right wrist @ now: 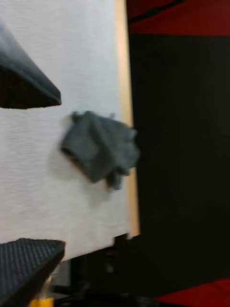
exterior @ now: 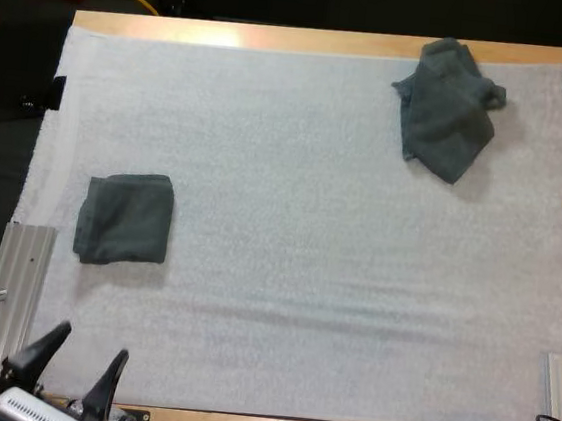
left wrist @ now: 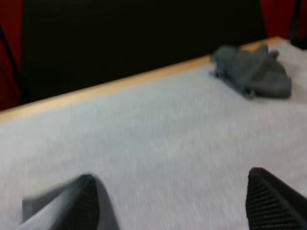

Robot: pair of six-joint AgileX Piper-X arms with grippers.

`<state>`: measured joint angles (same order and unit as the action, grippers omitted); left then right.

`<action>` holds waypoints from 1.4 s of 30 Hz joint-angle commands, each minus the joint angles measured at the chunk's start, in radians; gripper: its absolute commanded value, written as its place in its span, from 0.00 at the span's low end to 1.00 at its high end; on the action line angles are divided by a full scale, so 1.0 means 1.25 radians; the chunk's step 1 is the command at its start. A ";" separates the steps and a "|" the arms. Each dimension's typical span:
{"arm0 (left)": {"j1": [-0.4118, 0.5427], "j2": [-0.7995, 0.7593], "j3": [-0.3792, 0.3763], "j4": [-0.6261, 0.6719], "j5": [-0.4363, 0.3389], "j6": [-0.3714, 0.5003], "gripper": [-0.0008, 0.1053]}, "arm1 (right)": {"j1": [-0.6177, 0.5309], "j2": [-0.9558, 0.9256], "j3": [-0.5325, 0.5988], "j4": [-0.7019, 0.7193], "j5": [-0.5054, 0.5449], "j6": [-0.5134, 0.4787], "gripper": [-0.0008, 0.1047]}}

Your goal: Pick towel from pile, fold and stack

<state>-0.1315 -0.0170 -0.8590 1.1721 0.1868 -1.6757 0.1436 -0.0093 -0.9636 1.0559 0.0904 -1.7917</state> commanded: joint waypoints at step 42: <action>-0.004 -0.105 0.301 -0.171 -0.009 -0.007 0.60 | 0.000 -0.032 0.320 0.051 0.002 0.037 0.56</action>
<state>-0.1315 -0.0133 -0.4791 0.9771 0.1868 -1.6757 0.1436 -0.0057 -0.5613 1.1113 0.0928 -1.7419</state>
